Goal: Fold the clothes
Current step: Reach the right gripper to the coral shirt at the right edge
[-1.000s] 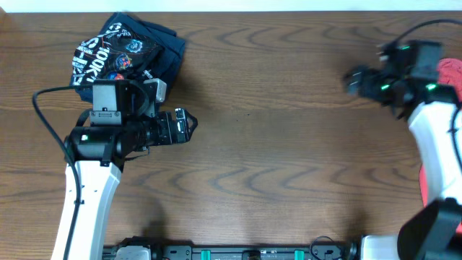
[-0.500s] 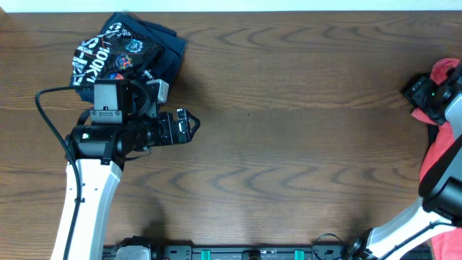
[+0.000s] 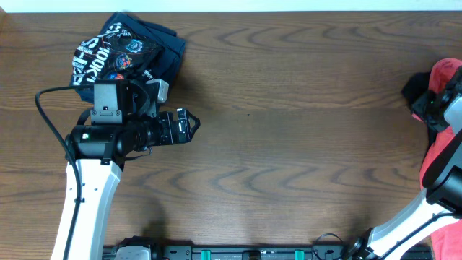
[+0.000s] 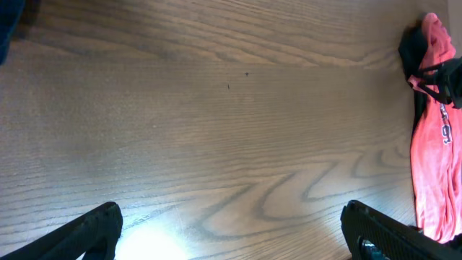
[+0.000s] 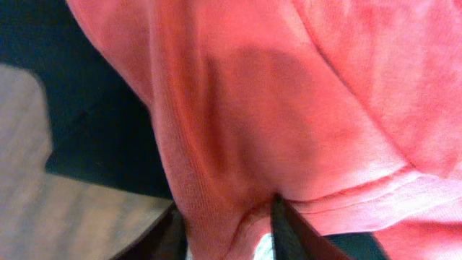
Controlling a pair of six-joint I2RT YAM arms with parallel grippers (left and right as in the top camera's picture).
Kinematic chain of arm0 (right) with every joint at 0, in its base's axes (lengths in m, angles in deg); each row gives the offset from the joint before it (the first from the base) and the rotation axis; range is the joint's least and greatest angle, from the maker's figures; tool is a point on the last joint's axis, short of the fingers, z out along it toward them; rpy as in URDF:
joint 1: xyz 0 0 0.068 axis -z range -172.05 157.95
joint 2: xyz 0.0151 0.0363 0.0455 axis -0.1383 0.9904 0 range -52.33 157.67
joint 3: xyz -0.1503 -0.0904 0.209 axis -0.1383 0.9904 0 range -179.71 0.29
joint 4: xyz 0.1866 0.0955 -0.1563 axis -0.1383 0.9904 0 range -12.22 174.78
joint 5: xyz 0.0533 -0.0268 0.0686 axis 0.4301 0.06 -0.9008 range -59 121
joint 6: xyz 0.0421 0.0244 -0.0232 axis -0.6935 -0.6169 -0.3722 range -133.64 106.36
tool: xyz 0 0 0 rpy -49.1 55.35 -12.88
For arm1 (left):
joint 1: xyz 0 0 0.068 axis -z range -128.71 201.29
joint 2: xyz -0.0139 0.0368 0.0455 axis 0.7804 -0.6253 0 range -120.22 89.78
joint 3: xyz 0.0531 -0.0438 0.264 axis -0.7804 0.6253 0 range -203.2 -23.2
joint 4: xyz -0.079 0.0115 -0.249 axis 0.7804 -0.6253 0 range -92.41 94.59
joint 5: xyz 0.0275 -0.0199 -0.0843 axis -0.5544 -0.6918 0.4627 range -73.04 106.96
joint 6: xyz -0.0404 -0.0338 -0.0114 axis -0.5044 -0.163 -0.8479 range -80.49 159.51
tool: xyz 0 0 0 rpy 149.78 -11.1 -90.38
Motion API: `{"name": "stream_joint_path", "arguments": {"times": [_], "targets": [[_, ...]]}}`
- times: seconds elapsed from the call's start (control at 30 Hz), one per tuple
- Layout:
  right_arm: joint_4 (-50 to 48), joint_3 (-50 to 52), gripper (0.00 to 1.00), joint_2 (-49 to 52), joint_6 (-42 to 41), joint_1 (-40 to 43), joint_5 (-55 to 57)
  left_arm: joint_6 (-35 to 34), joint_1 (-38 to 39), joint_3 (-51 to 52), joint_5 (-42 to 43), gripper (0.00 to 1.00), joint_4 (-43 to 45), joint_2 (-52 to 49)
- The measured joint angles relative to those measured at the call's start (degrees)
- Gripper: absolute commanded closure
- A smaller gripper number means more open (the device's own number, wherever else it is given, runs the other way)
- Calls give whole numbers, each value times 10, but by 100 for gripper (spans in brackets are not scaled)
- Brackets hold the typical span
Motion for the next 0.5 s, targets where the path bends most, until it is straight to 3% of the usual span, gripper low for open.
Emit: {"name": "stream_joint_path", "arguments": {"times": [0.07,0.33,0.5], "targets": [[3,0,99,0,0,1,8,0,0,0,0,2,0,0],[13,0,99,-9,-2,26,-40,0,0,0,0,2,0,0],[3,1,99,-90,-2,25,-121,0,0,0,0,2,-2,0]]}}
